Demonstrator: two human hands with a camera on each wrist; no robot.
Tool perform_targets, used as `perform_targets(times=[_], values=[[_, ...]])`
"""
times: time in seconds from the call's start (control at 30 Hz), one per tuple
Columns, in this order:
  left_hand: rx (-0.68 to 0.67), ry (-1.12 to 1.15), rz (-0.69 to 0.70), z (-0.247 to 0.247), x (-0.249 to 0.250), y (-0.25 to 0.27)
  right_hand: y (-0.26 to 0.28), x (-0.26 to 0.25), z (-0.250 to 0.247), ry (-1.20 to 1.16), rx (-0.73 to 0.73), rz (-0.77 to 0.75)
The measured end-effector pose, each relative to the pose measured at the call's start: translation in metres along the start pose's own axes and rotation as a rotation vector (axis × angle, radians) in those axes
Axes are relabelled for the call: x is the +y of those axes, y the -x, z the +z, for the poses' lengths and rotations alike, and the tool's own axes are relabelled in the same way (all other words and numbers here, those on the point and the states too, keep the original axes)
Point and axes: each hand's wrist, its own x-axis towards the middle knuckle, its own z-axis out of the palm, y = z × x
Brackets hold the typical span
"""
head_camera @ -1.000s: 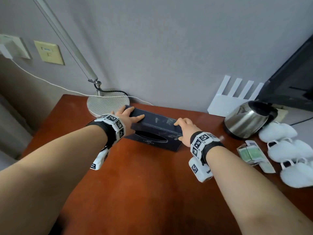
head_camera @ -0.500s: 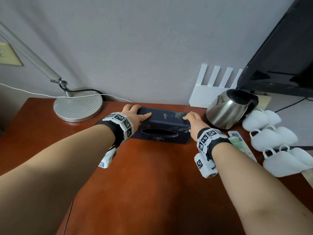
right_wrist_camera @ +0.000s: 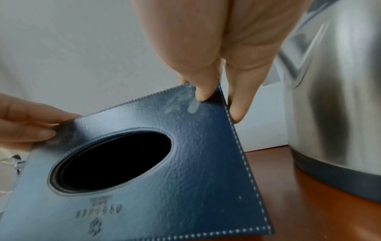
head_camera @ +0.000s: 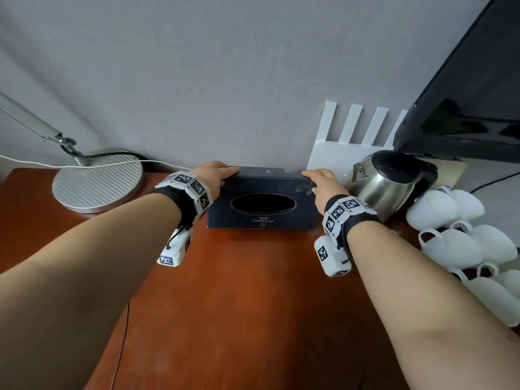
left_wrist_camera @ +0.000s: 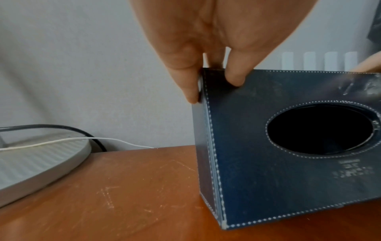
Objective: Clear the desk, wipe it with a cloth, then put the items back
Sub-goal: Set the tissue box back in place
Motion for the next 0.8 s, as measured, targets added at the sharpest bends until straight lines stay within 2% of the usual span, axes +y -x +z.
perform_targets(times=[0.1,0.2,0.37,0.5,0.6,0.8], values=[[0.090,0.074,-0.084,0.001,0.000,-0.011,-0.012,0.001,0.001,-0.026,0.053,0.097],[0.137,0.166,-0.153,0.010,-0.002,-0.019,-0.018,0.000,0.005,-0.088,0.029,0.119],[0.053,0.178,-0.236,0.013,-0.003,-0.030,-0.028,0.005,0.016,-0.085,-0.030,0.145],[-0.033,0.092,-0.179,0.019,-0.009,-0.031,-0.036,0.006,0.017,-0.032,-0.105,0.126],[-0.095,0.042,-0.143,0.019,-0.009,-0.029,-0.035,0.008,0.017,0.020,-0.110,0.091],[-0.177,-0.061,-0.085,0.020,-0.002,-0.014,-0.022,0.010,0.021,0.101,-0.197,0.102]])
